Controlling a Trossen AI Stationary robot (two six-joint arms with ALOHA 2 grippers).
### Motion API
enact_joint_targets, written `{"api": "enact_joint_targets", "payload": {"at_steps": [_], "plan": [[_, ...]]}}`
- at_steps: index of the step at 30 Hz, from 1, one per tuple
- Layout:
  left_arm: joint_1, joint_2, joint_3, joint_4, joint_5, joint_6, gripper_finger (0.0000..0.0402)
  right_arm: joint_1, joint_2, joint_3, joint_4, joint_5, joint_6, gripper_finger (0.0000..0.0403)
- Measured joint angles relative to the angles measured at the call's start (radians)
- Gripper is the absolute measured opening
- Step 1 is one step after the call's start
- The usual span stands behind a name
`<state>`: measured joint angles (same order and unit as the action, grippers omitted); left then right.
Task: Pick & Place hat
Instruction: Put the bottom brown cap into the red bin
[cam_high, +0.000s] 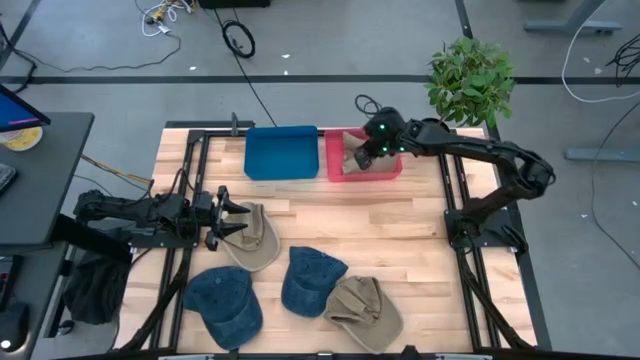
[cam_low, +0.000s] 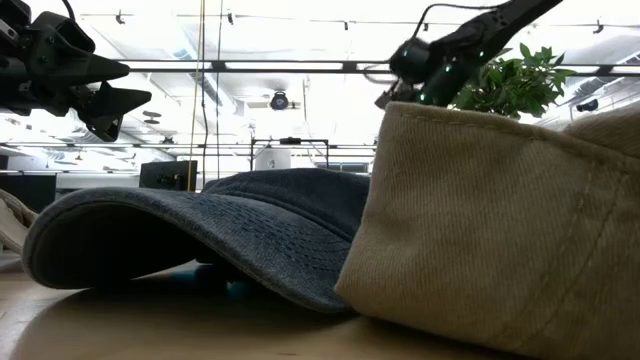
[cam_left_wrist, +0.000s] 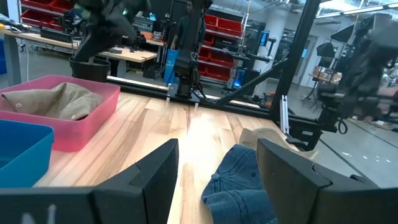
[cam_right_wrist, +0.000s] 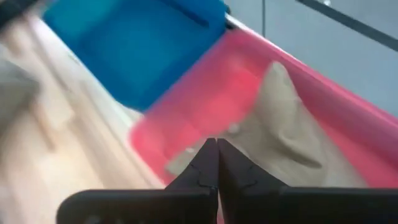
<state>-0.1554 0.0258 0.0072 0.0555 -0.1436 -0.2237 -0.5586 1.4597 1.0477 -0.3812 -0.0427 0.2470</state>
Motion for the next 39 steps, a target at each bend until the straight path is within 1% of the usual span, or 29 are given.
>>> {"api": "enact_joint_targets", "payload": {"at_steps": [3, 8, 12, 15, 20, 24, 26, 33, 39], "plan": [[0.000, 0.000, 0.000, 0.000, 0.000, 0.001, 0.0220, 0.022, -0.033, 0.000, 0.034, -0.006, 0.059, 0.0000], [0.000, 0.000, 0.000, 0.000, 0.000, 0.000, 0.0220, 0.064, -0.060, 0.000, 0.159, -0.092, 0.167, 0.0000], [0.000, 0.000, 0.000, 0.000, 0.000, 0.000, 0.0220, 0.097, -0.078, 0.000, 0.235, -0.218, 0.232, 0.0000], [0.000, 0.000, 0.000, 0.000, 0.000, 0.001, 0.0220, 0.123, -0.110, 0.000, 0.226, -0.287, 0.284, 0.0000], [0.000, 0.000, 0.000, 0.000, 0.000, 0.001, 0.0220, 0.207, -0.165, 0.000, 0.136, -0.301, 0.352, 0.0000], [0.000, 0.000, 0.000, 0.000, 0.000, 0.001, 0.0220, 0.283, -0.195, 0.000, 0.074, -0.326, 0.475, 0.0000], [0.000, 0.000, 0.000, 0.000, 0.000, 0.000, 0.0220, 0.327, -0.210, 0.000, 0.064, -0.327, 0.508, 0.0000], [0.000, 0.000, 0.000, 0.000, 0.000, 0.001, 0.0220, 0.489, -0.227, 0.000, 0.022, -0.286, 0.609, 0.0000], [0.000, 0.000, 0.000, 0.000, 0.000, 0.000, 0.0220, 0.597, -0.227, 0.000, -0.127, -0.285, 0.700, 0.0000]]}}
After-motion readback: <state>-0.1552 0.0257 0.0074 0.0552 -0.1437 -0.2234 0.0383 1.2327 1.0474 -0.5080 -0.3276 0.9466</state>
